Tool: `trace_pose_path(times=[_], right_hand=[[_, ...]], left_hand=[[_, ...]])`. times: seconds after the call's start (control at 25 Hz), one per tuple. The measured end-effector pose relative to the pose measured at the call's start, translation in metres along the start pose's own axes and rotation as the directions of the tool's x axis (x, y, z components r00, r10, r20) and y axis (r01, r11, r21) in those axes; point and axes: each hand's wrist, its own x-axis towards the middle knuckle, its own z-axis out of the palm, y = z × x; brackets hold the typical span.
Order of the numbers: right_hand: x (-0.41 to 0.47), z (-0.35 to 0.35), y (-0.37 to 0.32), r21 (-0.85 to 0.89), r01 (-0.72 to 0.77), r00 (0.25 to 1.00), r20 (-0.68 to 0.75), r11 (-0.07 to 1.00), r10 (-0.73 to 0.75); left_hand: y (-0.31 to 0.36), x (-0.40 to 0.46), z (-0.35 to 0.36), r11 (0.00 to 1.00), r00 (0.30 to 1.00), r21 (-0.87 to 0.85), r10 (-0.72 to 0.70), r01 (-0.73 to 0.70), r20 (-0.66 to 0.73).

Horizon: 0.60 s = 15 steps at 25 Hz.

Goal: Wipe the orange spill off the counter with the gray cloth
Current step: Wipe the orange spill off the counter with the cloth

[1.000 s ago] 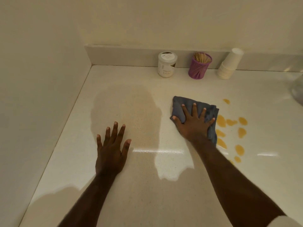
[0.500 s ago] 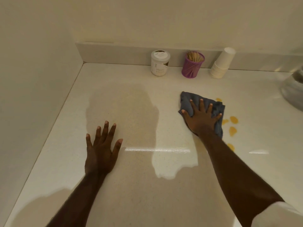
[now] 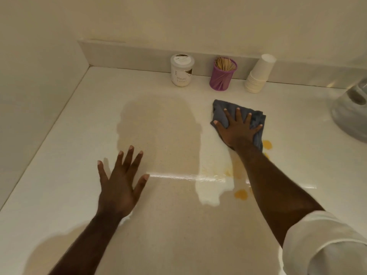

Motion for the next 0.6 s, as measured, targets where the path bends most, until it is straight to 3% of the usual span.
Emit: trace_pose_path(times=[0.2, 0.44, 0.6], right_hand=[[-0.027, -0.014, 0.056, 0.01, -0.077, 0.997, 0.002, 0.997, 0.077], [-0.037, -0.012, 0.016, -0.006, 0.158, 0.987, 0.032, 0.987, -0.157], [-0.008, -0.03, 0.068, -0.019, -0.005, 0.997, 0.08, 1.0, 0.007]], left_hand=[[0.05, -0.022, 0.024, 0.999, 0.999, -0.023, 0.028, -0.027, 0.025], [0.053, -0.019, 0.03, 1.0, 0.999, 0.017, -0.018, 0.017, 0.04], [0.055, -0.022, 0.032, 0.999, 0.999, 0.0, -0.033, 0.033, 0.021]])
